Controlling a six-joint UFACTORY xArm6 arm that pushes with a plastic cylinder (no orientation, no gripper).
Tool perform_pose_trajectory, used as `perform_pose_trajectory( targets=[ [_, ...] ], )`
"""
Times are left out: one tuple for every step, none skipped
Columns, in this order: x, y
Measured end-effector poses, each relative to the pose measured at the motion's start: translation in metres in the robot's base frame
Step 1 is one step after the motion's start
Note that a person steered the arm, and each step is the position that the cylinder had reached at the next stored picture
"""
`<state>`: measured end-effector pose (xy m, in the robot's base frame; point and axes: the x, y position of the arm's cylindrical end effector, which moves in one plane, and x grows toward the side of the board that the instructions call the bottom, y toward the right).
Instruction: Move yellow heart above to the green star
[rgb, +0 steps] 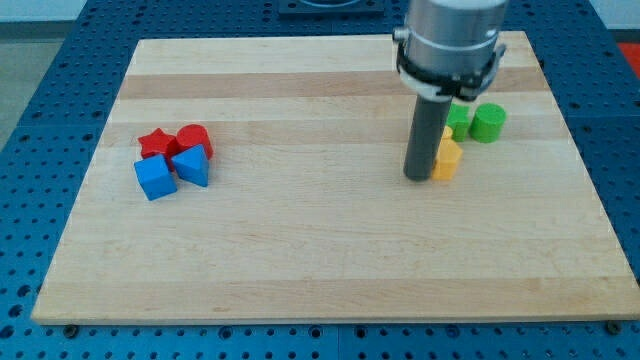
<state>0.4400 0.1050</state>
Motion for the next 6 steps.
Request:
perform_pose_trajectory(
  targets=[
    [-0.063, 0.032],
    [-0.127, 0.068],
    [-0.133, 0.071],
    [-0.123, 0.066],
    [-0.081, 0.048],
    [-0.029, 0.034]
  ],
)
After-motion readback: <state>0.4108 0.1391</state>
